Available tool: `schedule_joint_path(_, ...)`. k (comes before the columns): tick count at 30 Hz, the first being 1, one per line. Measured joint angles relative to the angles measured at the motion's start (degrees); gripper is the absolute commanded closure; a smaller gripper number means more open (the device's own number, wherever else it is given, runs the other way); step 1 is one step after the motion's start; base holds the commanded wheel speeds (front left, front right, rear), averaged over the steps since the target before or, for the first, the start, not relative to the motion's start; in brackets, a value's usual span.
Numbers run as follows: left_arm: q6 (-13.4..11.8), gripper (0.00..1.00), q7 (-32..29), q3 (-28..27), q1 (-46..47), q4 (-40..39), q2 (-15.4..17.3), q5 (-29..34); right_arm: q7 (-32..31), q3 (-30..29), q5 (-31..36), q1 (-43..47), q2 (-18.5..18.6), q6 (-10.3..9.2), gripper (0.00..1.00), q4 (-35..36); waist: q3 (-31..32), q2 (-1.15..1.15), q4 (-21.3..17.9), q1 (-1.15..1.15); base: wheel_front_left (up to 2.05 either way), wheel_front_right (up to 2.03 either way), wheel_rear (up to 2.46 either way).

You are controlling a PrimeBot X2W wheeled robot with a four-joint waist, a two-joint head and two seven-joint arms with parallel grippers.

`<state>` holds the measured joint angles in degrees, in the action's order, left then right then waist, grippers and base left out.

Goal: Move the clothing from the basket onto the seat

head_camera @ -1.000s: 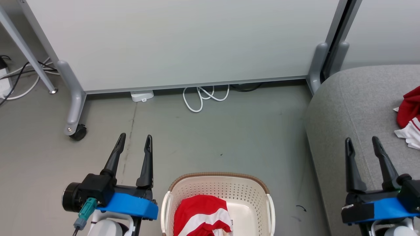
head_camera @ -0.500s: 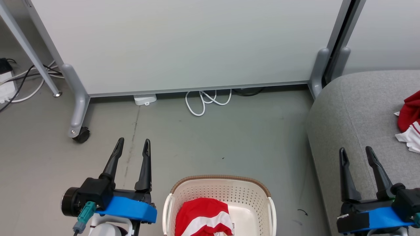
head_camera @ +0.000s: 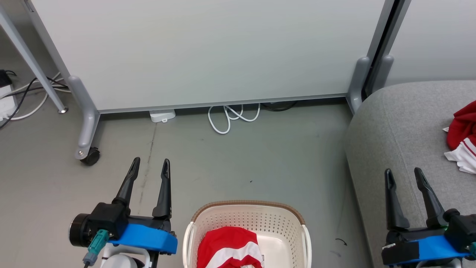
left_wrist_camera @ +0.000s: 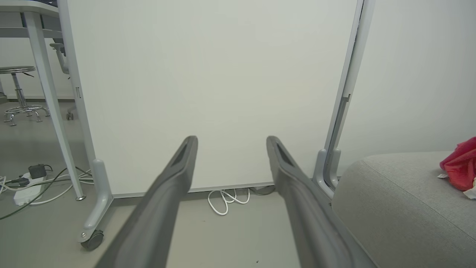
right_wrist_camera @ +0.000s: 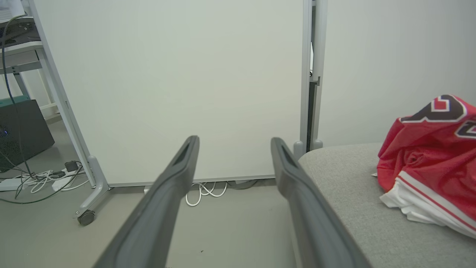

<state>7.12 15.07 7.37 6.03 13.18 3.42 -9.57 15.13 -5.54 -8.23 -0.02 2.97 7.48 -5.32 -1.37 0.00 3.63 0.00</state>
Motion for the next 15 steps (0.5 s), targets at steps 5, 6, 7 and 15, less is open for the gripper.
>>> schedule_joint_path(5, 0.1, 0.0, 0.0, 0.0, 0.0, 0.0, -0.1, 0.1, 0.0, 0.0, -0.2, -0.1, 0.0, 0.0, 0.0, -0.1, -0.2, 0.0, -0.4, 0.0, 0.0, 0.0, 0.0)
schedule_joint_path(6, 0.1, 0.0, 0.0, 0.1, 0.1, 0.0, -0.2, 0.2, 0.0, 0.0, -0.2, -0.1, 0.0, 0.0, 0.0, -0.1, -0.3, 0.0, -0.4, 0.0, 0.0, 0.0, 0.0)
schedule_joint_path(7, 0.1, 0.0, 0.0, 0.1, 0.3, 0.0, -0.2, 0.2, 0.0, 0.1, -0.2, -0.1, 0.0, 0.0, 0.0, -0.1, -0.4, 0.0, -0.5, 0.0, 0.0, 0.0, 0.0)
schedule_joint_path(15, 0.3, 0.0, 0.0, 5.9, 5.4, 3.0, 0.5, 0.0, 0.0, 0.2, 0.1, -1.5, 0.0, 0.0, 0.0, 0.3, -2.2, 0.0, -1.1, 0.0, 0.0, 0.0, 0.0)
